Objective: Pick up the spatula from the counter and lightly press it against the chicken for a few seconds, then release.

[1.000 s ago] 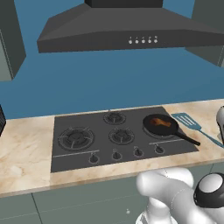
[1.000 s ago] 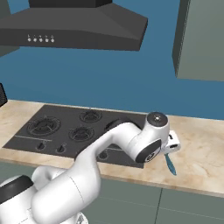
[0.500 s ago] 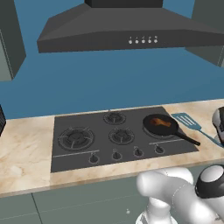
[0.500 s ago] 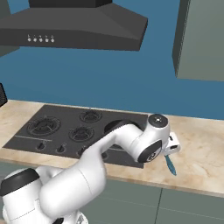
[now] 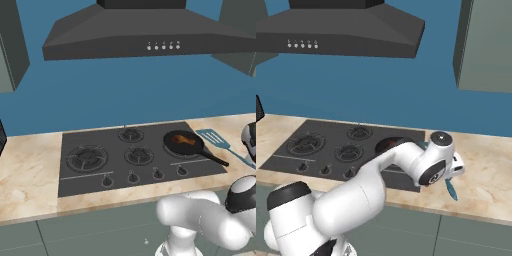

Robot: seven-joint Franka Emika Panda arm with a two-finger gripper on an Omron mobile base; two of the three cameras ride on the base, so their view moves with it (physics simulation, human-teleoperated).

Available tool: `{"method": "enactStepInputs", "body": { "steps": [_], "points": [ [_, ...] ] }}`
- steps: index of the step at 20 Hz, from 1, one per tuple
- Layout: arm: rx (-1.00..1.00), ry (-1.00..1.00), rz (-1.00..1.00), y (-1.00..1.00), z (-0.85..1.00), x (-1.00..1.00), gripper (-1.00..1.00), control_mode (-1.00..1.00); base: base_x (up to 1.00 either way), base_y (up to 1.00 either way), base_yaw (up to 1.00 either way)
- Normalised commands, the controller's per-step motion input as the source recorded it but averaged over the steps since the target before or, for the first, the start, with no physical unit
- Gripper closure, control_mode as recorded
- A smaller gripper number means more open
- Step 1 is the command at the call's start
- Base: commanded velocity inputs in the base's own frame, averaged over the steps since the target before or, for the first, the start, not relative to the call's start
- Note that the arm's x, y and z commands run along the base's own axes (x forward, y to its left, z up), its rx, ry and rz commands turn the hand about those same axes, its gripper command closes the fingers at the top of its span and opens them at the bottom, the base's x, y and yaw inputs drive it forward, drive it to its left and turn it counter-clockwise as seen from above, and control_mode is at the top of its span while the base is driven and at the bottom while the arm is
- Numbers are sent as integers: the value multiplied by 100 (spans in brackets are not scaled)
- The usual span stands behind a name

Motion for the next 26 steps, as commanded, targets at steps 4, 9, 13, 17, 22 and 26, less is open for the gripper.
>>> {"method": "enactStepInputs", "body": {
  "steps": [4, 9, 13, 17, 22, 26],
  "points": [
    [0, 0, 4, -13, -15, 10, -100, -100, 0, 0, 0],
    [0, 0, 5, -14, -19, 12, -100, -100, 0, 0, 0],
    [0, 0, 4, -14, -17, 13, -100, -100, 0, 0, 0],
    [0, 0, 4, -12, -13, 8, -100, -100, 0, 0, 0],
    [0, 4, 1, -1, -10, 13, -100, -100, 0, 0, 0],
    [0, 6, 0, 0, -11, 16, -100, -100, 0, 0, 0]
  ]
}}
